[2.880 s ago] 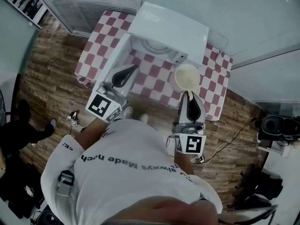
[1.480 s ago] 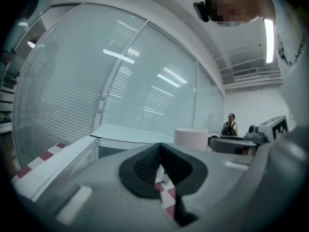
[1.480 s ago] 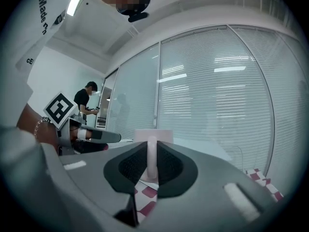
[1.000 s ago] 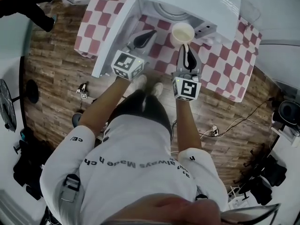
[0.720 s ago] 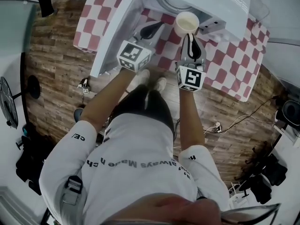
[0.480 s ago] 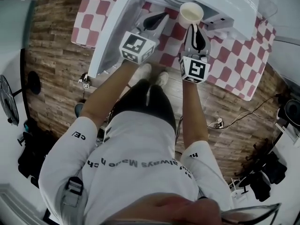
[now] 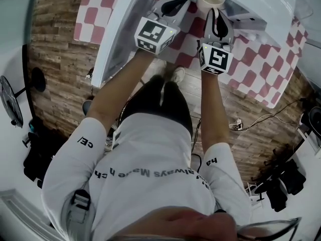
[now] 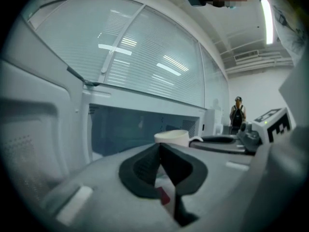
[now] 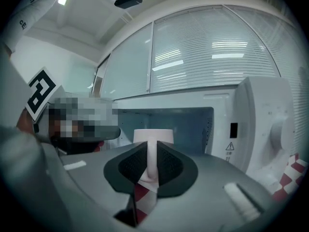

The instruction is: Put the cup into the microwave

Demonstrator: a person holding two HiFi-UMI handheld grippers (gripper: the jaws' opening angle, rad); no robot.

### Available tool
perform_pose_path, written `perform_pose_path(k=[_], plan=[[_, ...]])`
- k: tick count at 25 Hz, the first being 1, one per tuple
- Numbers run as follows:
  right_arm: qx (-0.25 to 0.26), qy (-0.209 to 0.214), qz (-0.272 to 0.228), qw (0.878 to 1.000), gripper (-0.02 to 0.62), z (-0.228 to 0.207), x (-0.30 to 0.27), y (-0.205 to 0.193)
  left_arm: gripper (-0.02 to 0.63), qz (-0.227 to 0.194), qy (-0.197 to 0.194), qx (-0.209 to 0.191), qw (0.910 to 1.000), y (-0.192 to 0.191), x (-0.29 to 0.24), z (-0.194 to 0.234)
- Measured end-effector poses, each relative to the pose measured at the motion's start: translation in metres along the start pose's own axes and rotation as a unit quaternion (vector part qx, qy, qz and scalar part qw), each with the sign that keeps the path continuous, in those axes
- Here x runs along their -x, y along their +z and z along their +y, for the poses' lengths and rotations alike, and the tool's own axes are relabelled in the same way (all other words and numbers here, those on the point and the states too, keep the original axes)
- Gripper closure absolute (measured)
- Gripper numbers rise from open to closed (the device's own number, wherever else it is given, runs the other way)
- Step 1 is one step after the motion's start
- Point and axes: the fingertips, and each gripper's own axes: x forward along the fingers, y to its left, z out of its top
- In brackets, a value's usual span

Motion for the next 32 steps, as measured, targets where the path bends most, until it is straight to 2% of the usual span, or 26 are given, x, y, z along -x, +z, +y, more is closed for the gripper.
perform_pose_path(k=[7, 14, 32], plan=[[-0.002, 0.004, 0.001, 1.0, 0.56, -0.004, -0.029, -0.008, 0.603, 0.009, 0.004, -0.008, 0.9999, -0.009, -0.026, 0.016], [-0.004, 0.005, 0.003, 1.0, 0.56, -0.012, -0.053, -0.013, 0.603, 0.009, 0.017, 0.0, 0.9998, -0.012, -0.049, 0.028], [-0.007, 0.008, -0.006, 1.0, 0.558, -0.029, -0.082, -0.022, 0.603, 0.021, 0.028, 0.002, 0.9994, -0.025, -0.074, 0.048]])
